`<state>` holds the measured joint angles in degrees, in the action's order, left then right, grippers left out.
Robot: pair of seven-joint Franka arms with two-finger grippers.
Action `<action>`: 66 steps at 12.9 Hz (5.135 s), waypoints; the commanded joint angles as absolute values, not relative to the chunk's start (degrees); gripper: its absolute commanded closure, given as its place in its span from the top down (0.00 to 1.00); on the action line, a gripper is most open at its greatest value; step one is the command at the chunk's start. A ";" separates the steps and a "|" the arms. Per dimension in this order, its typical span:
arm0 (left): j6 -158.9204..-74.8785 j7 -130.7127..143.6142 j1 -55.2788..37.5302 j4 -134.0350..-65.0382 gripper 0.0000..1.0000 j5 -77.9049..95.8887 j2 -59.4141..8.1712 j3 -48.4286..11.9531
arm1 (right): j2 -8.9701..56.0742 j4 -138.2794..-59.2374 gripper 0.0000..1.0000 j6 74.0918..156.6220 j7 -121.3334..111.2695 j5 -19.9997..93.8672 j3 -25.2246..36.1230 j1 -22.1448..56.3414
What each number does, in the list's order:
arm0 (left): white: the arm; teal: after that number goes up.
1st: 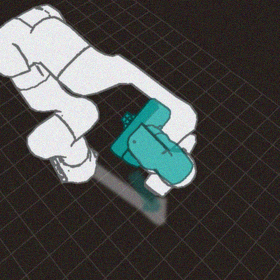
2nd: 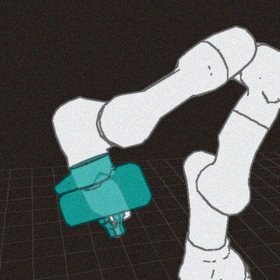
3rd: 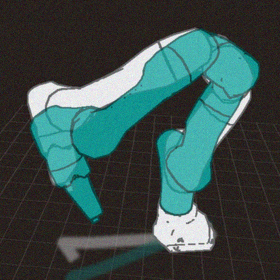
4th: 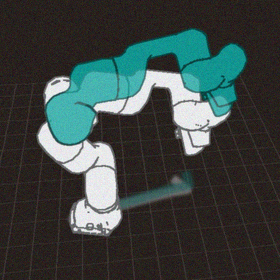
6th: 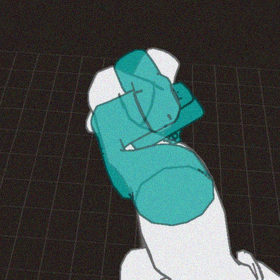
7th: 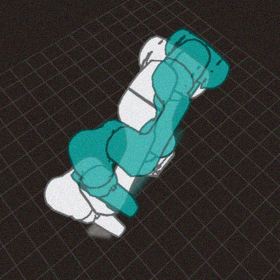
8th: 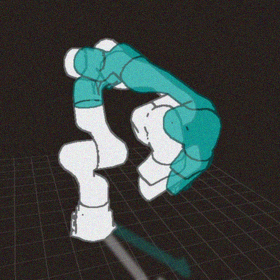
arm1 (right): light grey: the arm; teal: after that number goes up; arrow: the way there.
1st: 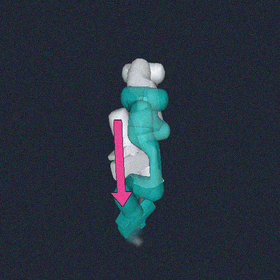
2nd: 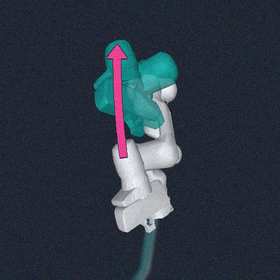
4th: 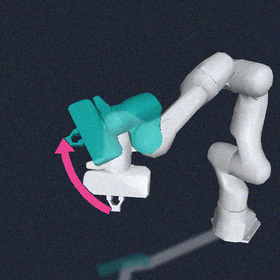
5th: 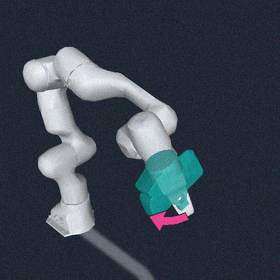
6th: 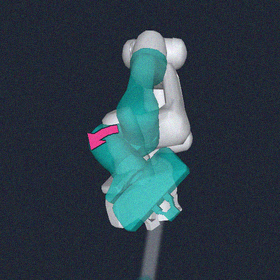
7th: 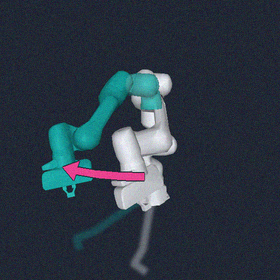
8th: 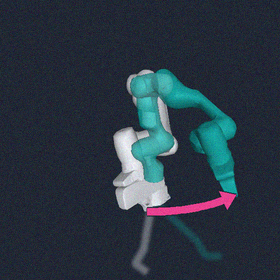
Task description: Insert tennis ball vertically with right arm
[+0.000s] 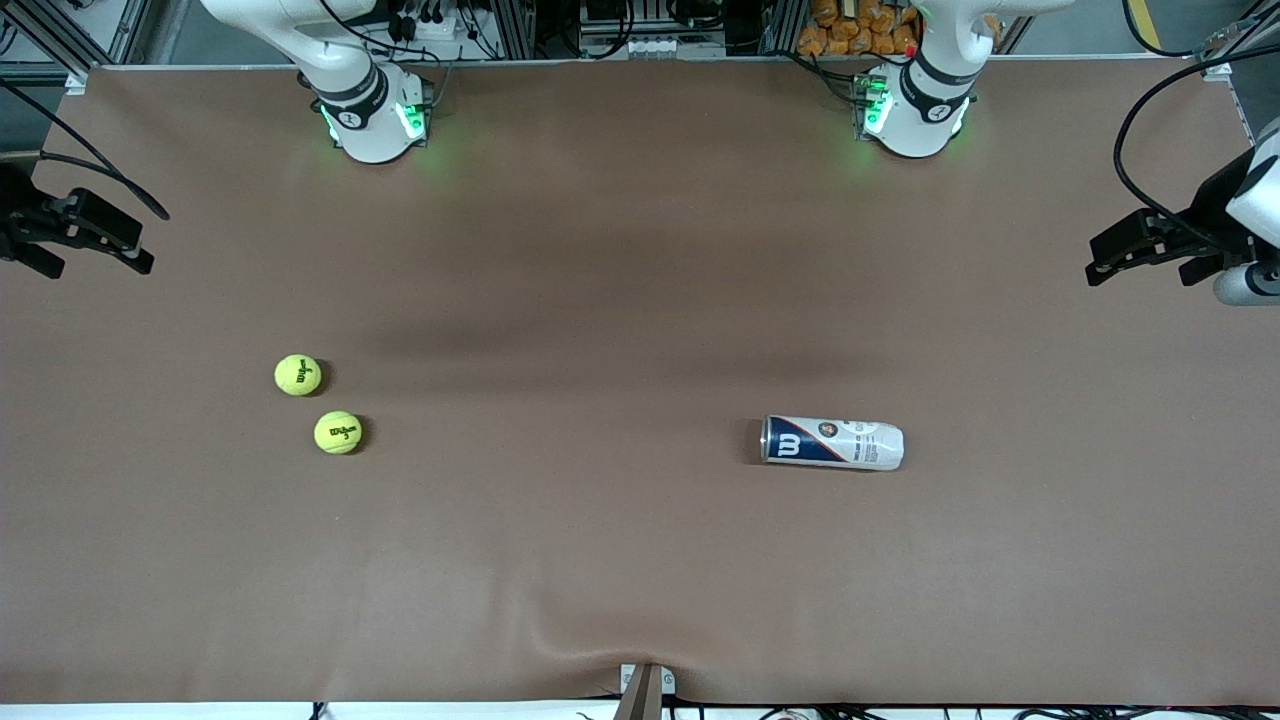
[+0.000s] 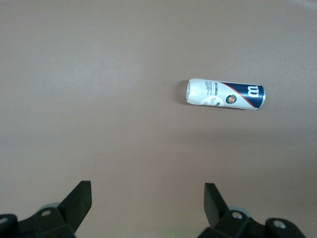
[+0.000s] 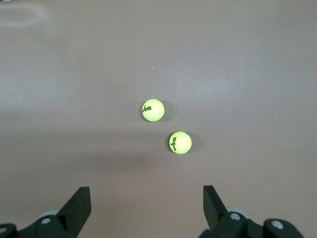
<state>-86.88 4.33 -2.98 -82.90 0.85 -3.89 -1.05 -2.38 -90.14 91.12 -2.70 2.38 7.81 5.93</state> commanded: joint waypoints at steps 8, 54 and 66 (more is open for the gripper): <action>-85.08 4.31 -3.16 -82.53 1.00 -2.90 -2.99 -2.37 | -0.70 -89.47 1.00 88.95 -2.20 1.49 8.35 4.93; -97.54 -29.30 -9.40 -82.79 1.00 -2.19 -17.92 -3.96 | 1.32 -90.00 1.00 89.65 -2.11 1.76 8.26 5.19; -106.43 -56.77 -14.95 -83.67 1.00 -7.58 -22.93 -5.10 | 1.67 -90.00 1.00 89.65 -2.11 1.76 8.26 5.10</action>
